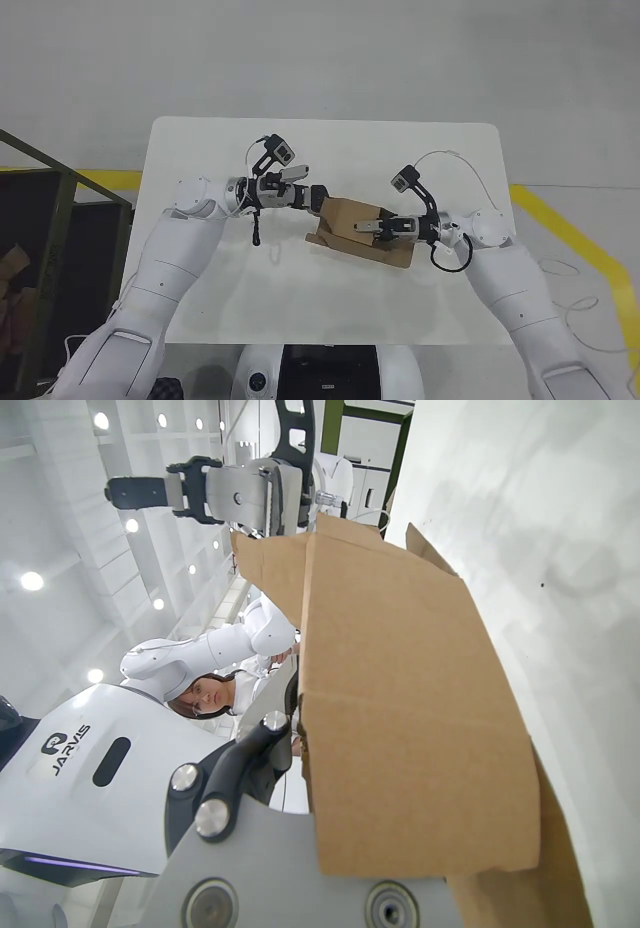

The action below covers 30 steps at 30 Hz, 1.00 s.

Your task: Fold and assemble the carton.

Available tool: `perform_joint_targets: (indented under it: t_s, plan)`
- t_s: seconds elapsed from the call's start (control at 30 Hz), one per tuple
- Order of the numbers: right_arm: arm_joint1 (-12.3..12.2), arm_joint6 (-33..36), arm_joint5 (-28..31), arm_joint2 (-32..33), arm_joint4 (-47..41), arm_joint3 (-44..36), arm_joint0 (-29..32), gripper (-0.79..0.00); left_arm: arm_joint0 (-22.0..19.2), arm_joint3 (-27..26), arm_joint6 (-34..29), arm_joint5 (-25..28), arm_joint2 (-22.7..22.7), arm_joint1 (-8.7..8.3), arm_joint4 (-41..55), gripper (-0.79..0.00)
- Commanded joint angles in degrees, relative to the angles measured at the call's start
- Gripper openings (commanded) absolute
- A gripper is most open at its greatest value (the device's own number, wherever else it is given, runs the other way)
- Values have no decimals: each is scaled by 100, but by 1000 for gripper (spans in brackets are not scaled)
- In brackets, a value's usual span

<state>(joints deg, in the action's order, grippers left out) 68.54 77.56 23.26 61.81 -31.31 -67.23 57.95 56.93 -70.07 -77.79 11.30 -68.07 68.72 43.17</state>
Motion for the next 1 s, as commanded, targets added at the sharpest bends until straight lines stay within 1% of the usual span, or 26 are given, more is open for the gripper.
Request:
perform_joint_targets:
  t_s: [0.0,0.47,0.97]
  plan:
    - [-11,19,-6,25,-40,-64,38,-785,30,-8,13,-16,-3,-6,-20,0]
    - [-71,296,13,54,-316,-621,375,-785,20,14,140,-2,34,-23,-198,0]
    - [-72,352,-85,-162,-293,-897,469,-785,-150,54,-39,-98,325,41,-66,0]
